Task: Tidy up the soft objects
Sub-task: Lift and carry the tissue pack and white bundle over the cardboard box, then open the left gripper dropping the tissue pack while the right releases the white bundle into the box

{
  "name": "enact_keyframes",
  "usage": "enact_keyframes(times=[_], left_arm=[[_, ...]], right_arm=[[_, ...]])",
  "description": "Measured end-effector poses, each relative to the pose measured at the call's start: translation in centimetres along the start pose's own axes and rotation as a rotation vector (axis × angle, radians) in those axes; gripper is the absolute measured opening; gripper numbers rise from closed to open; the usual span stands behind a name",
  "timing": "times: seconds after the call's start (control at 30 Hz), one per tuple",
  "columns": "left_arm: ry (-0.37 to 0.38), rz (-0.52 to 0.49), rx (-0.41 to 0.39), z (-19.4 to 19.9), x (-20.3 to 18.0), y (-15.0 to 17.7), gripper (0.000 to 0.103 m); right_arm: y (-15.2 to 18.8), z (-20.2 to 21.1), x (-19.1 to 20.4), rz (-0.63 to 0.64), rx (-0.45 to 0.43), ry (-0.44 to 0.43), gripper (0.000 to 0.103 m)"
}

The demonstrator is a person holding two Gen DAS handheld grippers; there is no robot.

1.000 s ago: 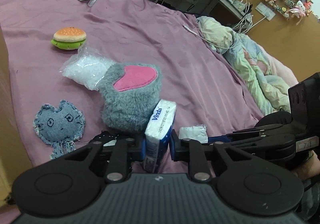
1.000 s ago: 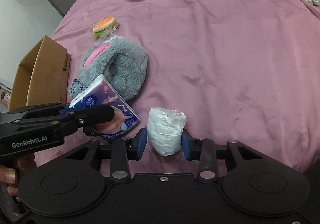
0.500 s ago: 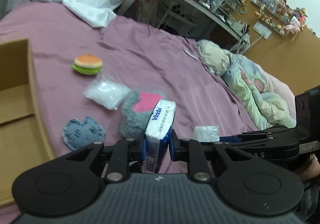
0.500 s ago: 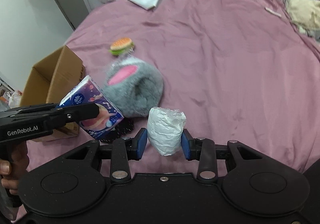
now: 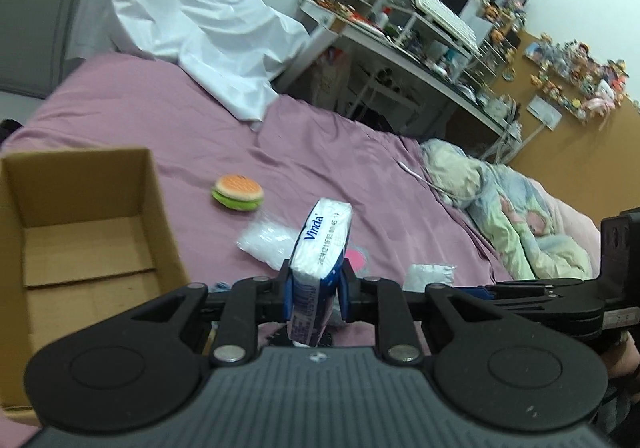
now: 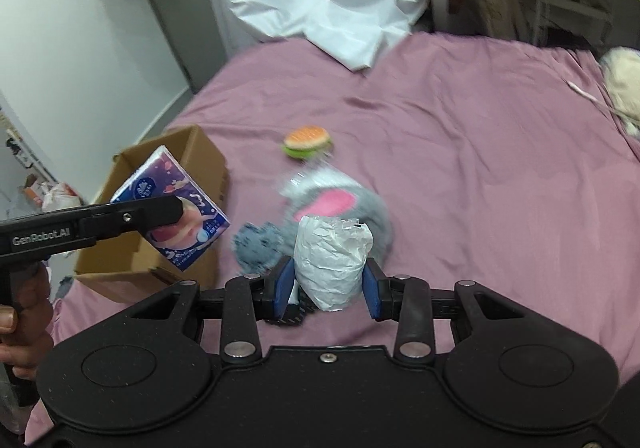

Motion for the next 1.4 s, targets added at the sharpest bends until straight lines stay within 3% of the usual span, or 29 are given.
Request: enact_keyframes(times=[0.37,0.67,1.2,1.4], left_arm=[[-0.11,0.067,-0.131,4.9,3.9,-3.4,0.02],[-0.177,0.114,-0.204,6.1,7.7,-5.3,0.02],[-0.306,0.199,-0.197,3.1,14.1,-6.5,0.021],[-0.308,0.234,-0.201,2.4,15.3,-6.4,0.021]], right_arm=[[-3.9,-0.7,4.0,0.069,-0.075,-0.108,0.036],[-5.4,-2.1,6.1,0.092,-0.085,-0.14,0.036],[-8.2,-6.7,9.8,0.083,-0.042,-0.185,0.036],[-8.8,-8.2,11.1,0.102,-0.03,-0.187,0.036]])
Point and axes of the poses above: each gripper's, at about its wrist camera, not at the fingertips, and z roughly against the way its jaws point, x to its left, y to its underside, the point moved 4 cm from there along -z, roughly the way its jaws point, and after that the axes turned 11 degrees about z, right-handed, at the moved point
